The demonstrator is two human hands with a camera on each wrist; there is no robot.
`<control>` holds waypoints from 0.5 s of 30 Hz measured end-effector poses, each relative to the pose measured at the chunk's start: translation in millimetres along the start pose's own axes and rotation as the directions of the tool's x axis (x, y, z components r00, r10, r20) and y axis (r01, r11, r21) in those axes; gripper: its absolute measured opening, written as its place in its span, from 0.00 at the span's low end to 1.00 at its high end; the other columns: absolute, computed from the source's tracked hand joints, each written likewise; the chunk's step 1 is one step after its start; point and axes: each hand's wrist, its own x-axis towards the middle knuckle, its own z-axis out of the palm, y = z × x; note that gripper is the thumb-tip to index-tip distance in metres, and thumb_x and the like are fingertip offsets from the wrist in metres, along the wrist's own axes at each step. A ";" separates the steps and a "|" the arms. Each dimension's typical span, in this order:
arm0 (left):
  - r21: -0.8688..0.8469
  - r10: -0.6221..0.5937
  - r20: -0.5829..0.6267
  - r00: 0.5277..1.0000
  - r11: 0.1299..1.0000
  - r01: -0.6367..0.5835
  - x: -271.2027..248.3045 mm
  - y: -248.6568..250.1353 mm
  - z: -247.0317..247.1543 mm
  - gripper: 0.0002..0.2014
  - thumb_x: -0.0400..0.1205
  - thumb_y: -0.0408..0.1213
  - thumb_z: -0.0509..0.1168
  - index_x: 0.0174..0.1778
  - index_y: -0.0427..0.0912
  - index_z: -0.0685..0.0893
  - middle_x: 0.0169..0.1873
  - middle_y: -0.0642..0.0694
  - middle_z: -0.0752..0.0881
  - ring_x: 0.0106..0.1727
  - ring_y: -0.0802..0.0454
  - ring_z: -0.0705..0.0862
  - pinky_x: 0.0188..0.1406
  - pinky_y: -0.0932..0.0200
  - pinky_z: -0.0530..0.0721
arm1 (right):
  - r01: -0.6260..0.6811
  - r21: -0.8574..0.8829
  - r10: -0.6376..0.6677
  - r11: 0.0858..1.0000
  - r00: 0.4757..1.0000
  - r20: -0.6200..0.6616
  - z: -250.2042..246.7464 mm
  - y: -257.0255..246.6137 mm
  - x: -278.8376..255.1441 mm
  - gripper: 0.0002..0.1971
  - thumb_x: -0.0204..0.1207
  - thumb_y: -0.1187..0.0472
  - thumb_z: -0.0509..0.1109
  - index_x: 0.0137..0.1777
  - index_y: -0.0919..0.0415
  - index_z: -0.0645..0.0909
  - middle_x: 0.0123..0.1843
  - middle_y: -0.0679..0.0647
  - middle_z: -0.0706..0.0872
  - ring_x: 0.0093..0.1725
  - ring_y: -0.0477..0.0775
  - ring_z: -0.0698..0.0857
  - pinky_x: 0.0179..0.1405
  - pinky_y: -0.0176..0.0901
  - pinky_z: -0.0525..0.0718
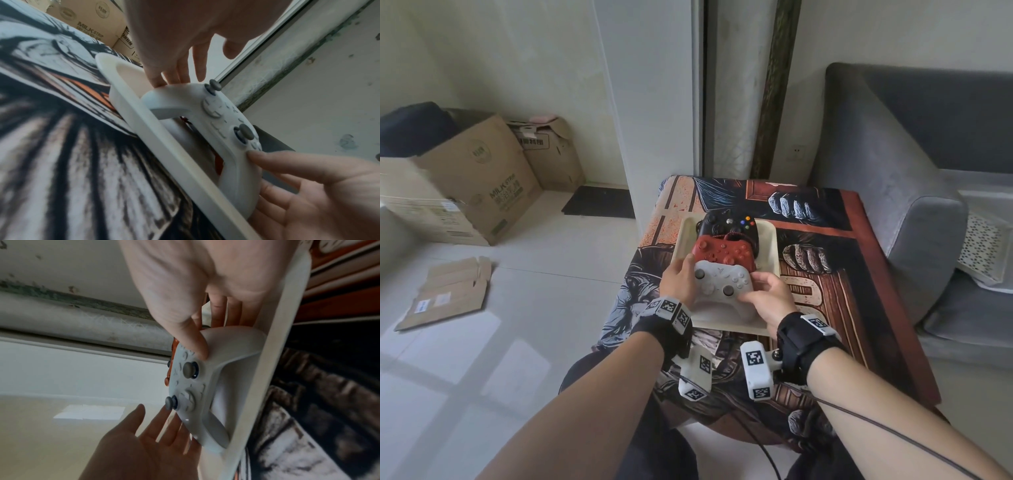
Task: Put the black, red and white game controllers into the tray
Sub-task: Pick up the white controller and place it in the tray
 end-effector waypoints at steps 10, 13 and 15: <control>0.128 -0.059 0.083 0.995 0.991 0.048 1.1 3.2 2.0 0.22 0.86 0.43 0.50 0.69 0.32 0.75 0.67 0.29 0.80 0.67 0.34 0.78 0.65 0.49 0.75 | 0.011 -0.067 -0.007 0.998 0.998 0.056 -3.0 7.2 8.9 0.37 0.57 0.68 0.81 0.71 0.57 0.80 0.67 0.54 0.87 0.64 0.55 0.86 0.69 0.55 0.82; 0.089 -0.076 0.061 0.995 0.994 0.070 1.3 0.2 4.3 0.21 0.86 0.39 0.51 0.73 0.34 0.69 0.69 0.30 0.79 0.68 0.33 0.78 0.66 0.49 0.74 | 0.021 -0.088 -0.017 0.996 0.999 0.052 -4.7 4.9 8.3 0.36 0.58 0.69 0.81 0.70 0.58 0.81 0.66 0.55 0.87 0.62 0.56 0.86 0.67 0.54 0.83; 0.166 -0.041 0.096 0.995 0.986 0.024 0.2 0.4 5.5 0.23 0.87 0.41 0.48 0.75 0.35 0.69 0.71 0.30 0.77 0.71 0.34 0.76 0.69 0.48 0.72 | 0.029 -0.106 -0.026 0.994 0.999 0.038 -7.4 2.7 6.9 0.34 0.61 0.71 0.80 0.71 0.59 0.81 0.64 0.53 0.87 0.62 0.56 0.86 0.66 0.52 0.83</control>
